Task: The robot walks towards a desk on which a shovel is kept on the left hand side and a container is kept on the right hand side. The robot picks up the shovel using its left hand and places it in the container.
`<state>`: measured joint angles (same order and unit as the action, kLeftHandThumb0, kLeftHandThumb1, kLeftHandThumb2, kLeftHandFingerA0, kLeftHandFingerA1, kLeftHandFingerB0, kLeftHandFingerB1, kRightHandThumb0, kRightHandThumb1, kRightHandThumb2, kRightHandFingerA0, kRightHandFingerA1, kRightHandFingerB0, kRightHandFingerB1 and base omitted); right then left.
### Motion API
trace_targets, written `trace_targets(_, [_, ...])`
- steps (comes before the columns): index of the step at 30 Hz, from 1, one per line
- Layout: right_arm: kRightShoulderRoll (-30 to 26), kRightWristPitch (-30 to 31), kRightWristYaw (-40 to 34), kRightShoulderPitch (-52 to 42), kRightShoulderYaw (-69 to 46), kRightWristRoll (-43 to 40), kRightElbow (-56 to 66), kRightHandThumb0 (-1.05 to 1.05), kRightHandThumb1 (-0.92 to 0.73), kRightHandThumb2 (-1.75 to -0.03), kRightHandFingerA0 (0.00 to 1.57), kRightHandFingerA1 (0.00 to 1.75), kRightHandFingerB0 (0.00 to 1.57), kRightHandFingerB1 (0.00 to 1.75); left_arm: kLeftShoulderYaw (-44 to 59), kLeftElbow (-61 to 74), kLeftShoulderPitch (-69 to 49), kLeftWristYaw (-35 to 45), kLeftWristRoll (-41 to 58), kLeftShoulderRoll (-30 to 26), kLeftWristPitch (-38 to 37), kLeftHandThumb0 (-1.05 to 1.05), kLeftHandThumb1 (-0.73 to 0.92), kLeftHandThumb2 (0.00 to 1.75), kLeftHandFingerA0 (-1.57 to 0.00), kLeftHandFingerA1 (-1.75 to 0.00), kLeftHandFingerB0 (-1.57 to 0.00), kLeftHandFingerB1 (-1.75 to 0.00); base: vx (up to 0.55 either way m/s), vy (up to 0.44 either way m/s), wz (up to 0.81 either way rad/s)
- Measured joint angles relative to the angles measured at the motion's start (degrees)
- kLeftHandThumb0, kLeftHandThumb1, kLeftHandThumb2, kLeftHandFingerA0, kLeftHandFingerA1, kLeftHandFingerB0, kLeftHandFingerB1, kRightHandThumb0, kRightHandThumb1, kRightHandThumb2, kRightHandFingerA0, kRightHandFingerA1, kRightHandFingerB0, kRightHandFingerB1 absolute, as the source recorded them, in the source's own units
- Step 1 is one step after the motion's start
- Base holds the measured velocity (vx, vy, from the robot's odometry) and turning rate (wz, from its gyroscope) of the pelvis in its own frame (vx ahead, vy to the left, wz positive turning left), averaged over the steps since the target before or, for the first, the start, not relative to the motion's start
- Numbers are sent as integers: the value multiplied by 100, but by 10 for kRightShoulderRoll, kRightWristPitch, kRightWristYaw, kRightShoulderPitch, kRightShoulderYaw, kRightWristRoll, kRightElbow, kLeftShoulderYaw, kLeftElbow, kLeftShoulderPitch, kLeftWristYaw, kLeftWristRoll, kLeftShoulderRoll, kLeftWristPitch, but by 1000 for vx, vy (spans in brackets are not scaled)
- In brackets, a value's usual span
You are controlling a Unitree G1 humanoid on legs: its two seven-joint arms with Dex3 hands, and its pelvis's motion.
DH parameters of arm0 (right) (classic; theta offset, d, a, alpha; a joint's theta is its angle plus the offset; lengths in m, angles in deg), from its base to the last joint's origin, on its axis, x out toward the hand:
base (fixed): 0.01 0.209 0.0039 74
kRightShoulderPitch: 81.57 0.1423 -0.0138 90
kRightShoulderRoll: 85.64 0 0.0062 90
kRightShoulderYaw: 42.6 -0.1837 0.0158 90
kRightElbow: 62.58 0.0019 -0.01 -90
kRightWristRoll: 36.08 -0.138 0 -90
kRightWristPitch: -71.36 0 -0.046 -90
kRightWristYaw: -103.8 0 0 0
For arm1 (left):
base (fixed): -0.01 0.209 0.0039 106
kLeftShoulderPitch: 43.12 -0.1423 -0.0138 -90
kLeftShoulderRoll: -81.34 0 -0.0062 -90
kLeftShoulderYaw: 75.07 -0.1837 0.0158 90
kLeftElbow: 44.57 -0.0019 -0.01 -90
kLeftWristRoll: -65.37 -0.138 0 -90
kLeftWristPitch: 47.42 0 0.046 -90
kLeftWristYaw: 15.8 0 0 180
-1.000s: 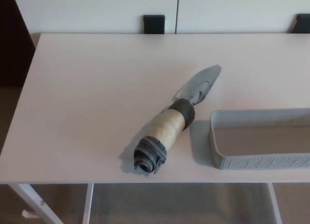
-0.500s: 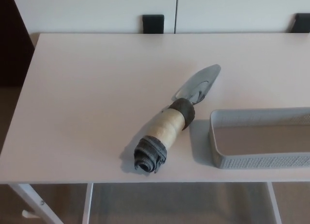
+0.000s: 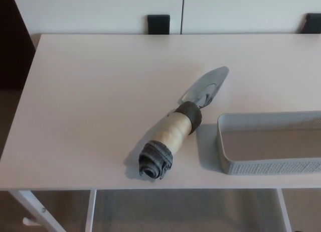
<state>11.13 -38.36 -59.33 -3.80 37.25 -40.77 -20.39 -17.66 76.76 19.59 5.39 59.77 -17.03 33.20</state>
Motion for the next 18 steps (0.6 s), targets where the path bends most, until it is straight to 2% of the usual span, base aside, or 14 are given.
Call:
trace_targets(1, [0,0,0,0,0,0,0,-32,-56,-57,73,51,44,40,-8,4,7,-2,-1,9,0,-26,69,63,-43,-47,-48,-35,0,0,0])
trace_targets(2, [0,0,0,0,0,0,0,-36,-54,-56,72,53,44,39,-14,8,13,-3,-4,17,0,-35,57,58,-53,-41,-54,-37,0,0,0])
trace_targets(3, [0,0,0,0,1,0,0,-36,-54,-56,72,53,44,39,-19,17,21,-6,-8,27,-1,-39,61,58,-50,-42,-47,-37,0,0,0])
trace_targets(4, [0,0,0,2,1,1,0,-36,-54,-56,72,53,44,39,-20,37,34,-8,-11,40,0,-48,49,56,-65,-40,-61,-39,0,0,0])
trace_targets(5, [0,1,0,3,2,1,-1,-37,-54,-57,72,52,39,38,-19,54,43,-10,-12,47,1,-52,46,74,-36,-45,-30,-42,0,0,0])
trace_targets(6, [0,1,0,5,3,1,0,-47,-45,-73,67,59,34,47,-14,71,56,-11,-13,54,2,-33,60,59,-32,-35,-27,-30,0,0,0])
trace_targets(8, [0,1,0,5,3,2,2,-39,-46,-72,69,58,39,48,2,104,90,-12,-23,72,13,-36,55,66,-26,-37,-25,-35,6,-8,3])
trace_targets(9, [0,1,0,7,3,2,1,-33,-56,-57,77,50,46,40,12,119,114,-13,-29,83,20,-30,59,58,-31,-33,-27,-30,0,0,0])
trace_targets(10, [0,1,0,8,3,2,1,-29,-57,-58,76,50,46,40,22,128,136,-15,-34,93,26,-33,56,64,-30,-37,-30,-35,0,0,0])
trace_targets(11, [0,1,0,8,3,2,1,-32,-57,-57,73,50,45,40,33,131,161,-16,-38,104,32,-25,57,57,-36,-36,-35,-32,0,0,0])
trace_targets(13, [0,1,0,8,3,2,0,-33,-56,-57,77,51,49,40,53,127,207,-21,-47,121,46,-37,50,65,-32,-41,-32,-37,0,0,0])
trace_targets(14, [0,1,0,8,3,2,0,-40,-46,-74,71,61,41,49,59,124,219,-22,-49,125,49,-29,51,55,-32,-36,-35,-32,0,0,0])
trace_targets(15, [0,1,-1,9,3,2,0,-32,-56,-56,72,50,47,40,75,110,253,-26,-56,133,60,-37,45,62,-29,-42,-30,-36,0,0,0])
trace_targets(18, [0,2,-1,10,4,2,1,-31,-56,-56,72,52,43,40,106,58,321,-38,-77,146,79,-37,45,55,-25,-33,-29,-31,0,0,0])
